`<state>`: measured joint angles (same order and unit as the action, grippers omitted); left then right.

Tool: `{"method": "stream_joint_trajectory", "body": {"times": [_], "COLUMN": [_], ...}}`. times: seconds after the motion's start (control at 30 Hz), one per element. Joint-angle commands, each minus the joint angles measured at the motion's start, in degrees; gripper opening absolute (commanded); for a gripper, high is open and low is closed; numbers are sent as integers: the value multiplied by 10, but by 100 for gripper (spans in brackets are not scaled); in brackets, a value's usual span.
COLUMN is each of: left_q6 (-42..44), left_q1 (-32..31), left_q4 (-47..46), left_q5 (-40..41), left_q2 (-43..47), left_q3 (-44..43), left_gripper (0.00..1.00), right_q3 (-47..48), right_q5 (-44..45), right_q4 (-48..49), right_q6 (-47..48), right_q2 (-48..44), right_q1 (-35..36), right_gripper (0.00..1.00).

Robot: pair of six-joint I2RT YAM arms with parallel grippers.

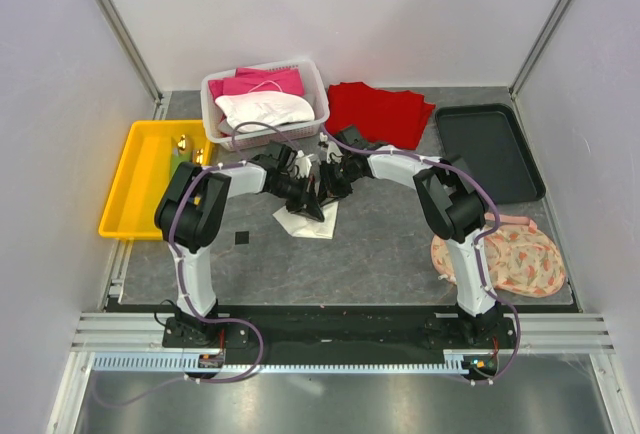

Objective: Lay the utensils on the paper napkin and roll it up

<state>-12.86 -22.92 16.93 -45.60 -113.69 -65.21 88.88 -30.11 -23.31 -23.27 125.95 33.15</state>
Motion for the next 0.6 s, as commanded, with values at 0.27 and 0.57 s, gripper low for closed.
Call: {"method": "stream_joint_trajectory", "body": {"times": [0.27,0.57], "left_q6": [-57,-53], "left_q1": [2,5], "left_q4": [-35,-72], "left_q5": [34,8], "left_q2": [-15,69], "left_q3": [47,56], "left_gripper": [3,4], "right_q3": [-14,-10], "right_q5": [29,32], "right_q4": [-2,-2], "right_q6": [10,17], "right_q2": [19,20], "right_q1": [2,2], "right_gripper": [20,20]}}
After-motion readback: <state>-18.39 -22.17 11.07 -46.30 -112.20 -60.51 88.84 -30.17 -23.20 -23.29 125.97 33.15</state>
